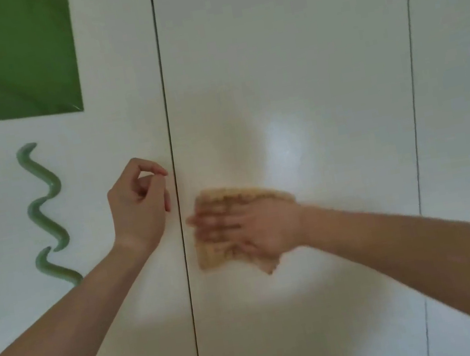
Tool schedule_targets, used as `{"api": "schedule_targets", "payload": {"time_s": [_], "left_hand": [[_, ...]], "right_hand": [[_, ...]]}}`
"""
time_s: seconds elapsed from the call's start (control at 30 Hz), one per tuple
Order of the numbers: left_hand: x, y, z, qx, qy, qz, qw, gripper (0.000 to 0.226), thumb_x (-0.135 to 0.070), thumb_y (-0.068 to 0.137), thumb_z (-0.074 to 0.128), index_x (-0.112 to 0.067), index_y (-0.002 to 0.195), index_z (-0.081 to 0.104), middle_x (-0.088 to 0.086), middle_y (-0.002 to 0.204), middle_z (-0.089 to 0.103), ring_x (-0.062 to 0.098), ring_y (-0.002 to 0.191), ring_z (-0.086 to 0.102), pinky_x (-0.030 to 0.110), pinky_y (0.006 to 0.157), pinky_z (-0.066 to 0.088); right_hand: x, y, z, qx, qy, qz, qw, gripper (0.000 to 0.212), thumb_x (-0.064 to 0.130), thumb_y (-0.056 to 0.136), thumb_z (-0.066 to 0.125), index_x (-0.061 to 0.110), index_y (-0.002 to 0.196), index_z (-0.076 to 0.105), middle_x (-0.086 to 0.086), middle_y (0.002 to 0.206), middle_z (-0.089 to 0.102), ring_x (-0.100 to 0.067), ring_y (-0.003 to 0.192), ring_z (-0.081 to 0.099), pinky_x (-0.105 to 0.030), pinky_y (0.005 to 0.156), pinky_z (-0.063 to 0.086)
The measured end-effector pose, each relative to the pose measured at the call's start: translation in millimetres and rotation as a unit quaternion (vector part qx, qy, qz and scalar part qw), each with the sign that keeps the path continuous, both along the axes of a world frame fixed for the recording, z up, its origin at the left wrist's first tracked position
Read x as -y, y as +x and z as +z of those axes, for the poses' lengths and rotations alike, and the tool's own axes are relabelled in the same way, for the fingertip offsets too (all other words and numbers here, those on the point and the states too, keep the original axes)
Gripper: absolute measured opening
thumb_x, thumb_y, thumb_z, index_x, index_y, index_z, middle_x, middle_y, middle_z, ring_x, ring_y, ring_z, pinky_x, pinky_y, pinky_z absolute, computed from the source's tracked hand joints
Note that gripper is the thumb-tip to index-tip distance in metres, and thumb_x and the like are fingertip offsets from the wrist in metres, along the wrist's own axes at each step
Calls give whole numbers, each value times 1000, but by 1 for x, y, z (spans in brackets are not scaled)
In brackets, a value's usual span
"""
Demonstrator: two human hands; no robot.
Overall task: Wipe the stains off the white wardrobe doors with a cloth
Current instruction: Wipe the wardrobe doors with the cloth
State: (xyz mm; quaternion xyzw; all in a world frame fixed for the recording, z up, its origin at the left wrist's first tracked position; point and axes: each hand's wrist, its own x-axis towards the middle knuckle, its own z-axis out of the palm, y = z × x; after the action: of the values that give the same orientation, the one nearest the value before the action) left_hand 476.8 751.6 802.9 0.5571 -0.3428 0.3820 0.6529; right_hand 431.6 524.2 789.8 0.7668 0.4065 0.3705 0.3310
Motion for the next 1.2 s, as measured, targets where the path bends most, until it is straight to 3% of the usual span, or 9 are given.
{"api": "schedule_targets", "payload": {"time_s": [0.2, 0.33, 0.43, 0.57, 0.67, 0.77, 0.97, 1.07, 1.2], "left_hand": [[-24, 0, 25, -11, -36, 38, 999, 25, -4, 90, 47, -23, 79, 57, -3, 42, 51, 17, 41, 41, 22, 45, 32], [-33, -1, 18, -19, -28, 45, 998, 20, -11, 86, 46, -23, 75, 57, -2, 42, 51, 23, 44, 41, 27, 49, 34], [-42, 1, 5, -14, 0, 42, 999, 19, -16, 89, 49, -18, 72, 57, 0, 43, 51, 25, 45, 42, 28, 51, 34], [-59, 5, 9, -20, 2, 57, 998, 20, -15, 89, 50, -15, 71, 58, 1, 43, 51, 20, 43, 42, 25, 47, 35], [-68, 8, 16, -31, -25, 63, 997, 21, -10, 92, 46, -6, 75, 58, -1, 43, 51, 18, 42, 43, 25, 44, 32], [-75, 6, 13, -28, -22, 53, 998, 19, -10, 90, 47, -7, 74, 57, 2, 44, 49, 24, 44, 41, 25, 44, 32], [-76, 6, -13, -51, 37, 47, 997, 23, -13, 93, 51, -13, 71, 58, 3, 44, 50, 25, 45, 42, 25, 46, 34], [-74, 4, -25, -50, 74, 42, 995, 28, -11, 95, 51, -18, 69, 58, 2, 43, 51, 24, 44, 41, 25, 46, 35], [-62, -1, -18, -47, 65, 20, 997, 24, -5, 93, 49, -9, 71, 58, 6, 43, 49, 24, 42, 39, 23, 44, 34]], "right_hand": [[-50, 18, 137, 269, 366, -120, 883, 63, 36, 107, 22, 15, 165, 16, -10, 173, 8, -32, 160, 3, -51, 130, 0], [-79, 40, -80, 92, 118, -74, 986, 72, 39, 96, 55, 18, 159, 29, -6, 168, 15, -29, 158, 5, -49, 130, 16], [-54, 19, -141, -114, 39, -56, 991, 63, 22, 101, 47, 18, 162, 30, 0, 172, 18, -9, 158, -15, -46, 127, 22], [-45, 23, 61, 146, 146, -46, 977, 60, 27, 101, 36, 12, 159, 38, -12, 168, 29, -31, 158, 19, -43, 130, 6], [-65, 23, 175, 249, 301, -157, 907, 63, 36, 105, 22, 17, 165, 17, -7, 174, 9, -30, 161, 4, -48, 130, 0], [-105, 43, 141, 245, 307, -148, 908, 68, 40, 104, 32, 15, 165, 15, -10, 174, 5, -35, 160, -1, -52, 129, -1], [-82, 47, -242, 27, -133, -144, 980, 65, 46, 94, 46, 35, 158, 38, 7, 170, 24, -13, 156, 24, -50, 126, -18], [-61, 43, -215, -61, -173, -105, 977, 55, 35, 103, 28, 24, 149, 55, 0, 164, 39, -18, 153, 34, -45, 128, -13], [-48, 27, -20, 135, 129, -28, 982, 55, 27, 104, 43, 9, 156, 43, -15, 166, 33, -35, 156, 26, -45, 131, 5]]}}
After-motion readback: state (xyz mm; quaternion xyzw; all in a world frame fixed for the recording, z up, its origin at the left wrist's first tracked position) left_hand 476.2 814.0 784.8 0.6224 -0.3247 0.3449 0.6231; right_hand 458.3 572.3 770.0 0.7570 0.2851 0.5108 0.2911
